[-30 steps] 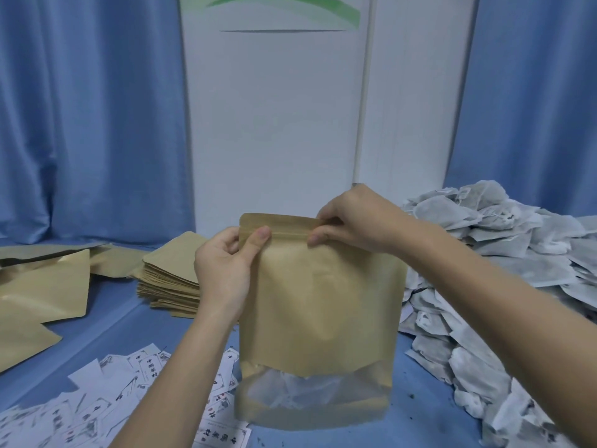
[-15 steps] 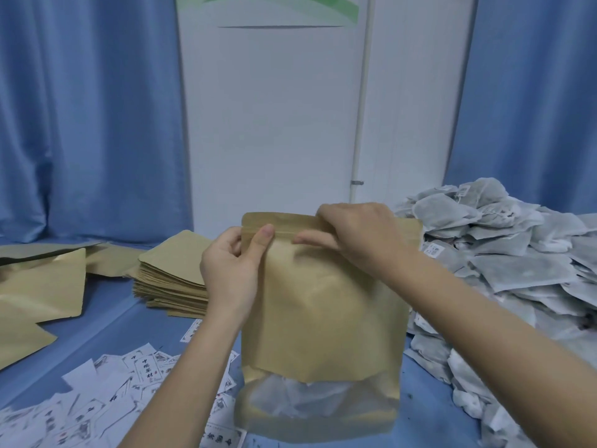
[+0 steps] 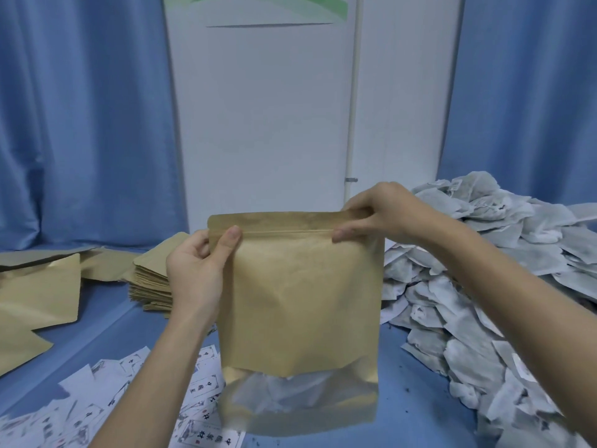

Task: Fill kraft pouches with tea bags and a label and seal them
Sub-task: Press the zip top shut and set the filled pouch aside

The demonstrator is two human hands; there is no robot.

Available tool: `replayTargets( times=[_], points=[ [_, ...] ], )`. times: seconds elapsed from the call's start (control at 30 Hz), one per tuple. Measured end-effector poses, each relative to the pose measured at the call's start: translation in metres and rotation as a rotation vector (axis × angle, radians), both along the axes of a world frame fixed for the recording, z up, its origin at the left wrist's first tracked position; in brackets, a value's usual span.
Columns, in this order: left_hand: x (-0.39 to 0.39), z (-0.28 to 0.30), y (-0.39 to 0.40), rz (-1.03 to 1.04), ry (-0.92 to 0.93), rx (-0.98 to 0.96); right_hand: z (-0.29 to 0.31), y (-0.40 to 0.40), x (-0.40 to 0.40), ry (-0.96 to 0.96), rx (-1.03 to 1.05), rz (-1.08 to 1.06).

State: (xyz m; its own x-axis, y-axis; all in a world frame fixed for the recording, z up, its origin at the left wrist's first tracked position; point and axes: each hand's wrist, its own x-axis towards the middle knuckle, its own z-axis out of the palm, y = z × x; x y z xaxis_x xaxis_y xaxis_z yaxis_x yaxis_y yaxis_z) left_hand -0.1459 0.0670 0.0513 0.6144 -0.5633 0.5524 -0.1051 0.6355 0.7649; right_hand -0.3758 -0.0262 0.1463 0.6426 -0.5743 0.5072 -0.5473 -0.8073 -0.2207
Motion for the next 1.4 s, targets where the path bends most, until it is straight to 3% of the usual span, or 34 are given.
replayTargets(
  times=[0.23, 0.43, 0.53, 0.7, 1.0, 1.1, 1.2, 1.3, 1.4],
  points=[
    [-0.007, 0.001, -0.005, -0.02, 0.022, -0.028, -0.013, 0.007, 0.001, -0.193, 0.024, -0.024],
    [-0.003, 0.001, -0.004, 0.002, 0.004, -0.017, -0.018, 0.0, -0.018, -0.266, 0.172, 0.004],
    [-0.003, 0.0, -0.006, 0.014, -0.002, -0.017, -0.018, -0.003, -0.02, -0.293, 0.139, -0.024],
    [-0.007, 0.001, -0.004, -0.007, -0.011, -0.015, -0.01, 0.007, 0.001, -0.083, 0.024, -0.044],
    [-0.007, -0.001, -0.003, -0.042, -0.022, -0.054, -0.006, 0.012, 0.046, 0.112, -0.162, -0.048],
    [-0.006, 0.0, -0.001, -0.043, 0.004, -0.02, -0.01, 0.013, 0.05, 0.073, -0.234, -0.068],
    [-0.008, 0.001, -0.002, -0.037, 0.005, -0.007, -0.021, 0.01, 0.044, 0.025, -0.505, -0.139],
    [-0.015, 0.001, -0.006, -0.039, -0.03, -0.01, -0.035, 0.006, 0.043, -0.156, -0.785, -0.114],
    [-0.013, -0.003, -0.008, -0.018, -0.018, -0.029, -0.039, -0.003, 0.036, -0.231, -0.778, -0.154]
  ],
)
